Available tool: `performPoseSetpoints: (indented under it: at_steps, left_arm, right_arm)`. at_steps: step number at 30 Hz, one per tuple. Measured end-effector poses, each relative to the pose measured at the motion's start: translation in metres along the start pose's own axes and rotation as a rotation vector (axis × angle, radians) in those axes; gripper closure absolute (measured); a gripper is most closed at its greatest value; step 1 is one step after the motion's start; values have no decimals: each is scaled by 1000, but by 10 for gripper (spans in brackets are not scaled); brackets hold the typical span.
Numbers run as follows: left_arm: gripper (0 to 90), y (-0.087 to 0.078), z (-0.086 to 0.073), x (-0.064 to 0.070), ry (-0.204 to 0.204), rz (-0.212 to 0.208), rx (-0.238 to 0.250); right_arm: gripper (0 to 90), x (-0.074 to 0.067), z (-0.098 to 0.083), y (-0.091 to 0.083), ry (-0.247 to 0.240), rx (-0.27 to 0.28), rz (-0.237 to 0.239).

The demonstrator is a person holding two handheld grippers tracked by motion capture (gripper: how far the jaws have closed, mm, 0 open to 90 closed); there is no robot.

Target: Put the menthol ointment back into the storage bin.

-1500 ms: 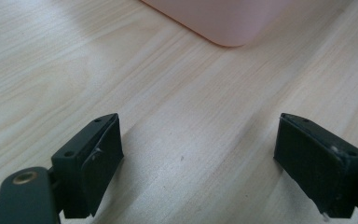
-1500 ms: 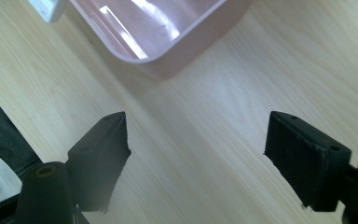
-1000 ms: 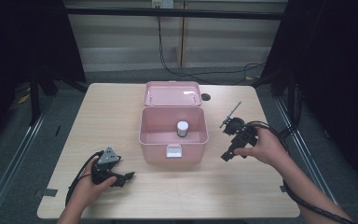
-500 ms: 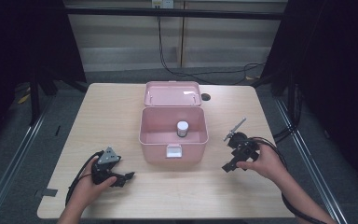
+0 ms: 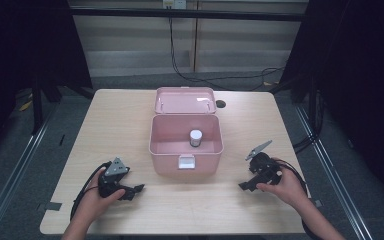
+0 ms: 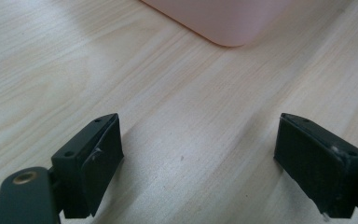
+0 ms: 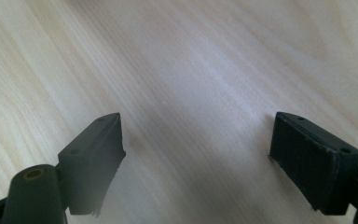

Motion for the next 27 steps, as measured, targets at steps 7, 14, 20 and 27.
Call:
performPoseSetpoints:
  at_steps: [7, 14, 20, 27]
  left_arm:
    - [146, 0, 0, 0, 1, 2, 0]
    - [146, 0, 0, 0, -1, 2, -2]
    - [146, 0, 0, 0, -1, 3, -3]
    - [146, 0, 0, 0, -1, 3, -2]
  right_arm:
    - [131, 3, -2, 4, -69, 149, -23]
    - [101, 2, -1, 7, -74, 296, -31]
    - [101, 3, -2, 8, -84, 371, -15]
    - [100, 3, -2, 8, -81, 370, -15]
Point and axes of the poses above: each handheld gripper's, and its own axes: y roughly forward along the jaws, z roughly out of its top, x roughly to its right, the point moved 10 cm from there along y, roughly forward along the jaws, and after that the axes turned 6 degrees about y, right-handed, at the moved point
